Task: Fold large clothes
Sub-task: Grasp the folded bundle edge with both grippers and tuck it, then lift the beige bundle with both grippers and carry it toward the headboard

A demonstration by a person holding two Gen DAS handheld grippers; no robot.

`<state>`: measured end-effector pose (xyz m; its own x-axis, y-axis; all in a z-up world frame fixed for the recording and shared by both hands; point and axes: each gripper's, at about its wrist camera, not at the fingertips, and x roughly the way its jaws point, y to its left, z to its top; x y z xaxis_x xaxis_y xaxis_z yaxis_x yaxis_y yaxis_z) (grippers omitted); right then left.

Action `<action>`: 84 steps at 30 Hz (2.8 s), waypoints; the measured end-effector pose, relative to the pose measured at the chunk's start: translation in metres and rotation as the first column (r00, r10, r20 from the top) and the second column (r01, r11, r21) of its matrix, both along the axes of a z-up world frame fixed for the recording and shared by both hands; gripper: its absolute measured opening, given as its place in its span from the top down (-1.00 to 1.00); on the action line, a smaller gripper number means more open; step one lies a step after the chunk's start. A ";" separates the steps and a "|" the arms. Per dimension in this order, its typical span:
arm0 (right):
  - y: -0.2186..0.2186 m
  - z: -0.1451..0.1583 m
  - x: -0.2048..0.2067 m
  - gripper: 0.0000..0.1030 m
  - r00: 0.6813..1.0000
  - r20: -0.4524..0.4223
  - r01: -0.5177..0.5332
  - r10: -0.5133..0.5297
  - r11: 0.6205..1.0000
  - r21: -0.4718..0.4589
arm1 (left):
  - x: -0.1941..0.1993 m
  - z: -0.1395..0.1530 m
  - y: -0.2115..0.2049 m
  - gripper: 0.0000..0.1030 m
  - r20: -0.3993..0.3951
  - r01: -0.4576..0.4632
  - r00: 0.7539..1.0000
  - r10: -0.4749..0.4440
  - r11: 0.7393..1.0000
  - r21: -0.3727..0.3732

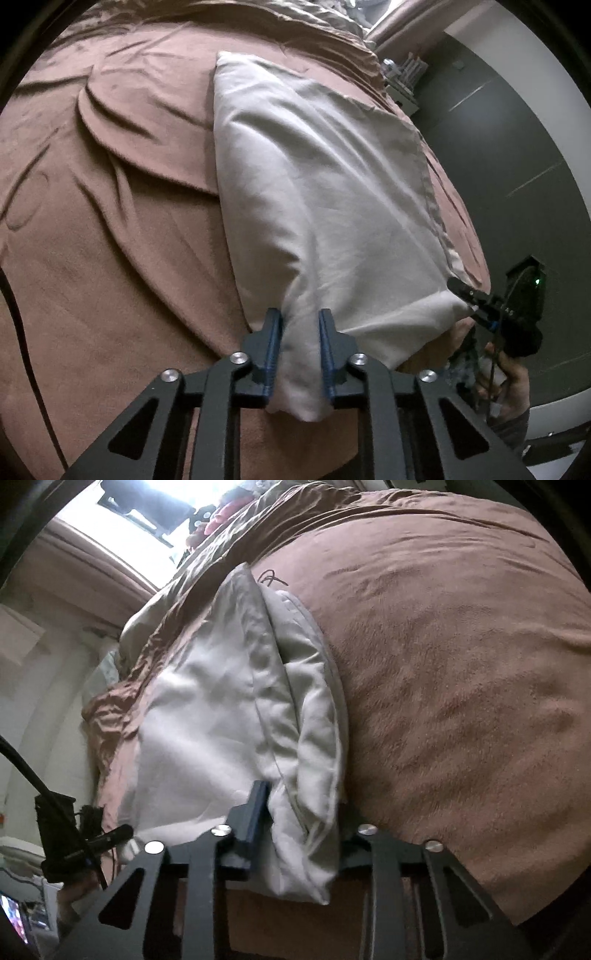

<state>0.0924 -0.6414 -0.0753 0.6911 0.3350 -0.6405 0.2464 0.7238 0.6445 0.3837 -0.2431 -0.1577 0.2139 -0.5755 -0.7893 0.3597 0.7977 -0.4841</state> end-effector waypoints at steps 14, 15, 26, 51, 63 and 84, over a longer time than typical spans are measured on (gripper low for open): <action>0.038 0.001 -0.024 0.60 0.996 0.013 -0.085 0.085 0.996 -0.004 | -0.016 0.030 0.044 0.76 0.029 0.023 0.999 -0.023 1.000 -0.008; 0.039 0.001 -0.025 0.60 0.996 0.016 -0.087 0.087 0.996 0.000 | -0.020 0.029 0.047 0.76 0.029 0.024 0.999 -0.024 1.000 -0.009; 0.044 -0.004 -0.048 0.59 0.985 0.003 -0.174 0.174 0.984 -0.031 | -0.075 0.024 0.087 0.66 0.008 0.055 0.998 -0.055 0.998 0.037; -0.051 -0.018 0.158 -0.41 0.977 -0.070 -0.198 0.203 0.977 0.080 | 0.066 0.003 0.086 -0.12 -0.008 -0.099 0.995 0.099 0.995 -0.018; -0.061 -0.050 0.236 -0.41 0.968 -0.057 -0.228 0.246 0.948 0.223 | 0.126 -0.007 0.068 -0.11 0.001 -0.109 0.994 0.109 0.994 -0.009; -0.010 0.006 0.203 0.70 0.959 0.101 -0.272 0.265 0.960 0.066 | 0.129 0.035 0.035 0.75 0.138 -0.136 0.982 0.128 0.989 0.052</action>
<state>0.2951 -0.6515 -0.0697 0.6224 0.5630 -0.5438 -0.0117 0.7014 0.7127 0.5132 -0.2082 -0.1225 0.3912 -0.4869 -0.7809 0.3079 0.8689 -0.3875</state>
